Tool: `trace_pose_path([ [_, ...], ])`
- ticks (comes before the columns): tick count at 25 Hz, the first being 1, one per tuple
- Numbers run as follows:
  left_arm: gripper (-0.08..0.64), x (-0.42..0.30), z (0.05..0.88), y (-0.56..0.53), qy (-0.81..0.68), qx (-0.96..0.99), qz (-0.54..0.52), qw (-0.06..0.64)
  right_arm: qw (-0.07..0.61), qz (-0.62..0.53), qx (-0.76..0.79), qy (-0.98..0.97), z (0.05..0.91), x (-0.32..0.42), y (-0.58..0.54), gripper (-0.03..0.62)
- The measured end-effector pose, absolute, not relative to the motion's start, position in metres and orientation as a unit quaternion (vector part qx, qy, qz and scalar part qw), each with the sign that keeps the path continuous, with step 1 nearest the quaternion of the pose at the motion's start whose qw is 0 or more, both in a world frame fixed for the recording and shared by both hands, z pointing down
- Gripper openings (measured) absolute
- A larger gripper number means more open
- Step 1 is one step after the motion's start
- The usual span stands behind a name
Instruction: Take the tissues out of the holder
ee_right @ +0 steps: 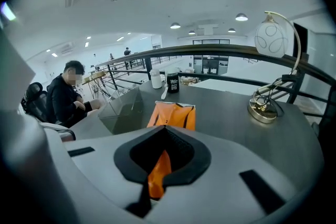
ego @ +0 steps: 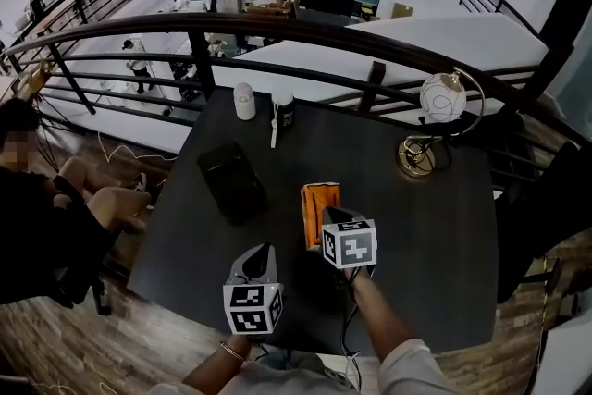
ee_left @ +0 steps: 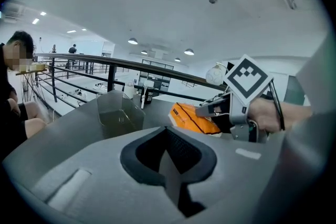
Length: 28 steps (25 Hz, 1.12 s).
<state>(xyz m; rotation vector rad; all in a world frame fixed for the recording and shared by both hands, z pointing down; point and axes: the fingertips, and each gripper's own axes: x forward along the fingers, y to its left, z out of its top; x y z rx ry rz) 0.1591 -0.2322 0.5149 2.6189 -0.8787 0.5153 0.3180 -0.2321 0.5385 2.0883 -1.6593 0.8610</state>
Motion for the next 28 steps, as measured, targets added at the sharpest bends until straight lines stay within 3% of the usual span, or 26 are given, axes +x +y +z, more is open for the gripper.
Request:
trace_pose_path([
  [28,0.008,0.178,0.574,-0.219,-0.299,0.908,0.227,0.185,0.165,0.350,0.704,-0.595,0.609,0.316,-0.225,0.009],
])
